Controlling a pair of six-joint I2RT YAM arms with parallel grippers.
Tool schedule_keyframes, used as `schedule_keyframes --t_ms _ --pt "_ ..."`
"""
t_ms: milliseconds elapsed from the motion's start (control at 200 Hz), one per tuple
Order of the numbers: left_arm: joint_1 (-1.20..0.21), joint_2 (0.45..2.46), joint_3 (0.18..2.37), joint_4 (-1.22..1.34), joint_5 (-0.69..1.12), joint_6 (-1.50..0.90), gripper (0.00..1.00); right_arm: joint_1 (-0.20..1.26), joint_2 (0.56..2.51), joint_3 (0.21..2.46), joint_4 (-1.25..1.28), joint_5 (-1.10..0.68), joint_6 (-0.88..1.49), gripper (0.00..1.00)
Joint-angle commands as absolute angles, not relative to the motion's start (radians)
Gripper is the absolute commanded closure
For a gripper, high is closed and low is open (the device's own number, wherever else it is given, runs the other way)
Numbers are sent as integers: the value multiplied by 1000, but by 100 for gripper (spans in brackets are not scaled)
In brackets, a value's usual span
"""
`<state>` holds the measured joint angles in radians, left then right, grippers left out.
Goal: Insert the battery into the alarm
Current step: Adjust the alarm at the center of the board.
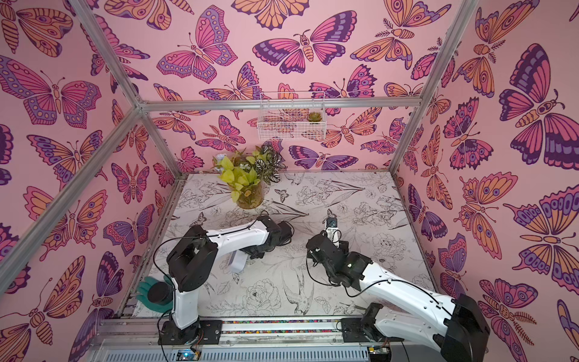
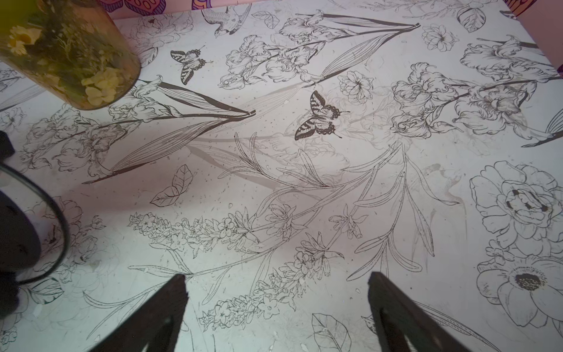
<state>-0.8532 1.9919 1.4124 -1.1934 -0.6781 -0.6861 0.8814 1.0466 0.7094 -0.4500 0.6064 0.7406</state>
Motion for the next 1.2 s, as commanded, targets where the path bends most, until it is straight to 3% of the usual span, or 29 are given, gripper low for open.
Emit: schedule_keyframes --t_ms 0,215,671,1011,1121,1197 --pt "-870 2021 1438 -1243 -700 -698 65 871 1054 691 -449 614 761 6" --pt "-915 2061 1448 -1235 -675 -736 41 868 1060 683 -438 609 764 6" --pt "-960 1974 1428 -1117 -563 -711 34 867 1007 661 -441 617 767 6" --pt "-954 1684 1273 -851 -439 -627 25 867 988 673 -416 587 713 6" --pt "-921 1525 1167 -709 -440 -578 16 866 986 686 -391 590 662 6" --pt "-871 1401 1080 -612 -439 -539 6 867 986 704 -376 602 610 4"
